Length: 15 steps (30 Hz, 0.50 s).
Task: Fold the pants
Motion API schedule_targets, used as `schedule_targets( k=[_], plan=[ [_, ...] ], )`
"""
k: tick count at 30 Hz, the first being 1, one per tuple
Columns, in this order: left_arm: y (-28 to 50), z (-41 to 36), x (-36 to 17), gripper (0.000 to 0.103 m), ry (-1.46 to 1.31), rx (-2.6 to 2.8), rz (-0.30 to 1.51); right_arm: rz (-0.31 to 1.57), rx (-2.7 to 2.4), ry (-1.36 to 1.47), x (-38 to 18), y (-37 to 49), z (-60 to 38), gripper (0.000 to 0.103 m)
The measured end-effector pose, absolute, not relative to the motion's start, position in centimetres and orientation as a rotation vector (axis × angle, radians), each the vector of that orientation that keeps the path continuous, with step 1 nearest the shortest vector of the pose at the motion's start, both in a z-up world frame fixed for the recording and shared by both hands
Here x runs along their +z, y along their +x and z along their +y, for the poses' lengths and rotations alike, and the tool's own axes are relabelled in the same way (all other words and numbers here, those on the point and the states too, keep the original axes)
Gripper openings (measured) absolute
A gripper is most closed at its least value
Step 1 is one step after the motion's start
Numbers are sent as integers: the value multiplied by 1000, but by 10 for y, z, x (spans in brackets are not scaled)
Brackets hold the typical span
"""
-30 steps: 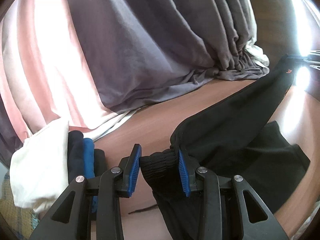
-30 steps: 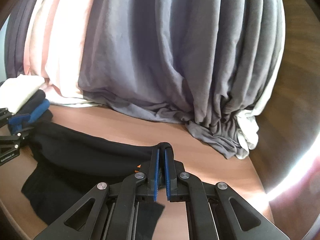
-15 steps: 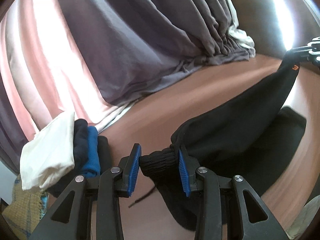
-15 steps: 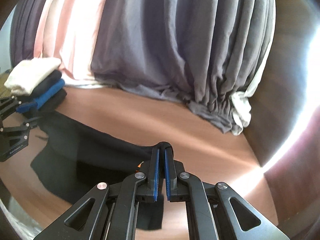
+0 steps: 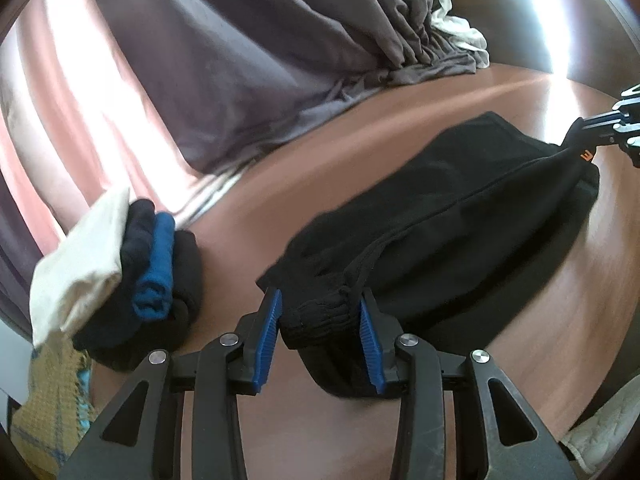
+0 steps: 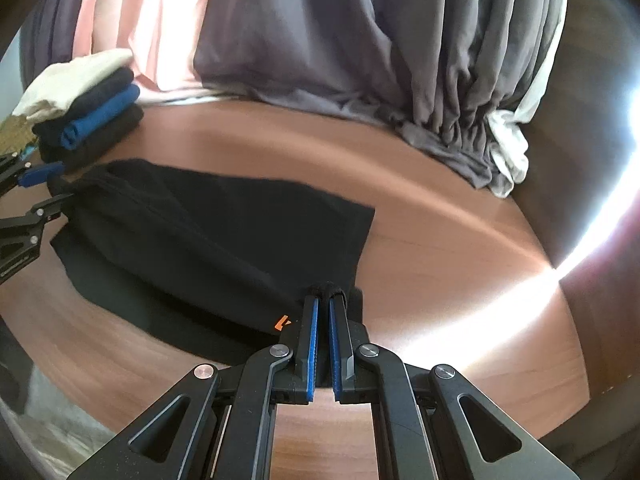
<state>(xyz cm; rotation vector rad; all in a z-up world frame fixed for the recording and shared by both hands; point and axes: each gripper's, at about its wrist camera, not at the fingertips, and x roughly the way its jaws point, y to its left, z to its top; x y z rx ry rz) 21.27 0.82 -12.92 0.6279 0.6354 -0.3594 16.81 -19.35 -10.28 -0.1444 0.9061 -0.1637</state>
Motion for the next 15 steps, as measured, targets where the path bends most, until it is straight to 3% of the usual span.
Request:
schedule_targets(
  k=[15],
  plan=[
    [182, 17, -152, 41, 625, -381, 776, 1032, -180, -208, -130, 143, -190, 6]
  ],
)
